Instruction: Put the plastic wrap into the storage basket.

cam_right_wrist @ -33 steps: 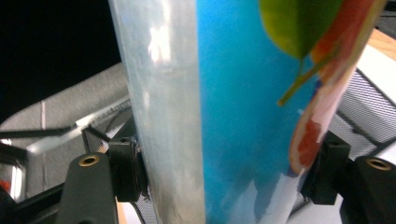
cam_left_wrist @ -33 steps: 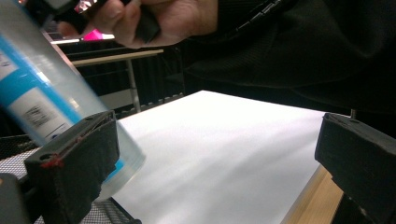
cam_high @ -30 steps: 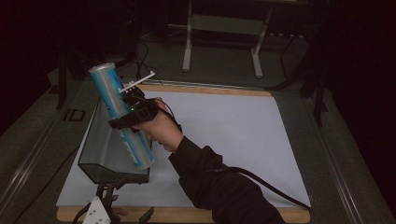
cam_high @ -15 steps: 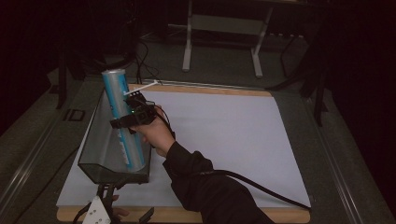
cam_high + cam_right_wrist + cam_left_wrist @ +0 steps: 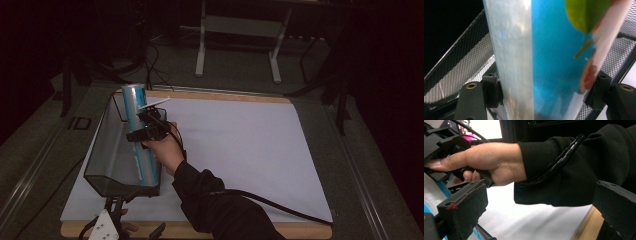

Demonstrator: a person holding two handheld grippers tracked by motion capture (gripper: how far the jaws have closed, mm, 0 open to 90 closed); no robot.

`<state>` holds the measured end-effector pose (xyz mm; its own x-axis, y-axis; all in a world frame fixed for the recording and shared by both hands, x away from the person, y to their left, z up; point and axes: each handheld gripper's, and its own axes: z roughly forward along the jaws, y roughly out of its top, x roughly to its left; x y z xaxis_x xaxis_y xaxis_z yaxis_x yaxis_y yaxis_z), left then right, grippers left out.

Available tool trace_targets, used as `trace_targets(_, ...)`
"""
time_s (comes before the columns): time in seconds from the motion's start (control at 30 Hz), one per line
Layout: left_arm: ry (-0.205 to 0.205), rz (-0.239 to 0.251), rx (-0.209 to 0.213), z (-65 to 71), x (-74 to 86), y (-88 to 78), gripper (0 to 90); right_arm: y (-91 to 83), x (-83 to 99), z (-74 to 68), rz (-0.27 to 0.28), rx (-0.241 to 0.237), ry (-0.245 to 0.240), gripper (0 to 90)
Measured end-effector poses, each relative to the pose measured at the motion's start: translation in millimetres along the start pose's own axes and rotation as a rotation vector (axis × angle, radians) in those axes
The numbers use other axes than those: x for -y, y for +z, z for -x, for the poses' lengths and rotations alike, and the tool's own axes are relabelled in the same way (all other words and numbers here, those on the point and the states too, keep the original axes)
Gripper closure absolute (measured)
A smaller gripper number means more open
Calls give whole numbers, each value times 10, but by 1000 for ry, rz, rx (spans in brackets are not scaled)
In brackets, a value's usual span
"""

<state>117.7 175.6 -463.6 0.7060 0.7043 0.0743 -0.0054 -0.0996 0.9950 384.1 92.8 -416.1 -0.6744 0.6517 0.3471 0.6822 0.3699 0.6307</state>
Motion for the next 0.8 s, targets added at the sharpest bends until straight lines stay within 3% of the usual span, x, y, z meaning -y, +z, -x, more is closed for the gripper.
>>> trace_targets(0.1, 2, -1, 4, 1, -2, 5, 7, 59, 11, 59, 34, 30, 38, 305)
trace_targets(0.27, 4, -2, 17, 8, -3, 19, 7, 170, -7, 108, 72, 162, 34, 276)
trace_targets(0.4, -5, 2, 26, -2, -2, 21, 7, 273, -22, 136, 37, 158, 36, 278)
trace_targets(0.5, -8, 3, 29, -6, -2, 20, 7, 406, 0, 187, 16, 138, 80, 280)
trace_targets(0.8, -16, 8, 41, -18, -2, 5, 7, 578, 38, 262, -13, 178, 138, 275)
